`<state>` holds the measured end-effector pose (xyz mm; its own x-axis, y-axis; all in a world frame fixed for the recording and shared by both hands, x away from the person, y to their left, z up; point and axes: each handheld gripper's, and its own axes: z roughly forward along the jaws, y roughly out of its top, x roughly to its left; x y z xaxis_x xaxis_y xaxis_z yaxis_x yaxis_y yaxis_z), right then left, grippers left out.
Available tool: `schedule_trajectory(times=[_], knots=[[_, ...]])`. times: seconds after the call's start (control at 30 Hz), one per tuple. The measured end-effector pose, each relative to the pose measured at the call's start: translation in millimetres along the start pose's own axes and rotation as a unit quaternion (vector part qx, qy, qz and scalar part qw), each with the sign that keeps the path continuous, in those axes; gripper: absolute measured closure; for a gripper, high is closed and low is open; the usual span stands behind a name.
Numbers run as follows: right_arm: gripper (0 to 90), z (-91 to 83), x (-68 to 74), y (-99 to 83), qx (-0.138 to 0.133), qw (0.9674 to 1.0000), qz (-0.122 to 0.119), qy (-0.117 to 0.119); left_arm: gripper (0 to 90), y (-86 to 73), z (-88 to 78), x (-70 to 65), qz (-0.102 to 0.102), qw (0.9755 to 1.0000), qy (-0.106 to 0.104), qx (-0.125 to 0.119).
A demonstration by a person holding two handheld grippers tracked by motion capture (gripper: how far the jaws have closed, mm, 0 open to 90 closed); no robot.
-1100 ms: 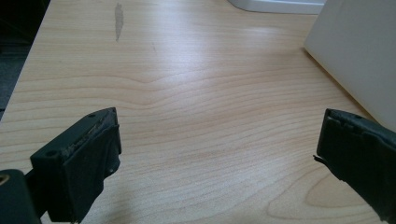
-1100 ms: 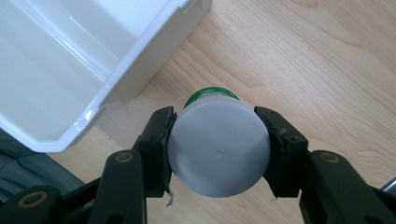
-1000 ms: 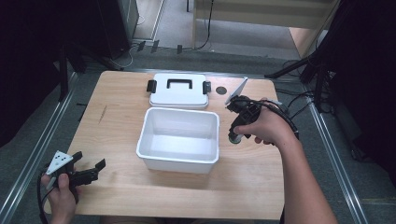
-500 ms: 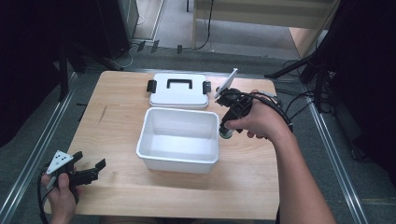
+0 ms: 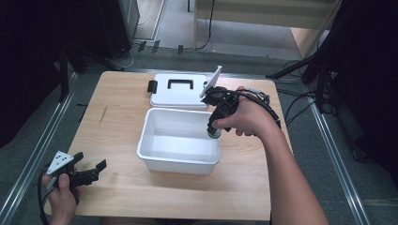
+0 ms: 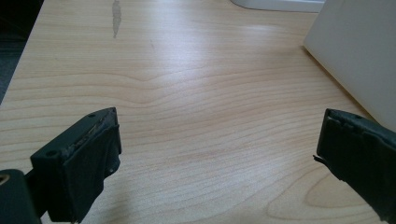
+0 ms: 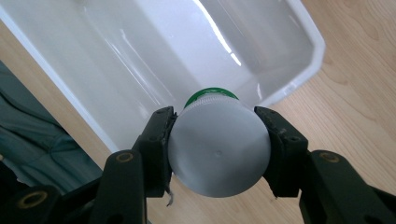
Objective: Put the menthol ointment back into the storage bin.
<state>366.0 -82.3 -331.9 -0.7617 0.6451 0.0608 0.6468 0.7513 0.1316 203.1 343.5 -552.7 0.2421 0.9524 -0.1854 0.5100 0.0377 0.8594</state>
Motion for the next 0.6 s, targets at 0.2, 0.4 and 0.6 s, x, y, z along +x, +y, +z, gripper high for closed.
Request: schedule_trajectory(times=[0.2, 0.4, 0.6], knots=[[51.3, 8.5, 8.5, 9.9, 0.004, 0.9997, -0.023, 0.007, 0.6, 0.0, 0.1, 0.3, -0.001, 1.0, -0.001, 0.0], [51.3, 17.2, 13.2, 17.1, 0.001, 0.9988, -0.048, 0.012, 0.6, 0.2, 0.4, 0.5, -0.002, 1.0, -0.003, -0.001], [51.3, 32.6, 14.6, 20.3, 0.014, 0.9972, -0.072, 0.008, 0.6, 0.2, 0.5, 0.5, -0.002, 1.0, -0.004, 0.0]])
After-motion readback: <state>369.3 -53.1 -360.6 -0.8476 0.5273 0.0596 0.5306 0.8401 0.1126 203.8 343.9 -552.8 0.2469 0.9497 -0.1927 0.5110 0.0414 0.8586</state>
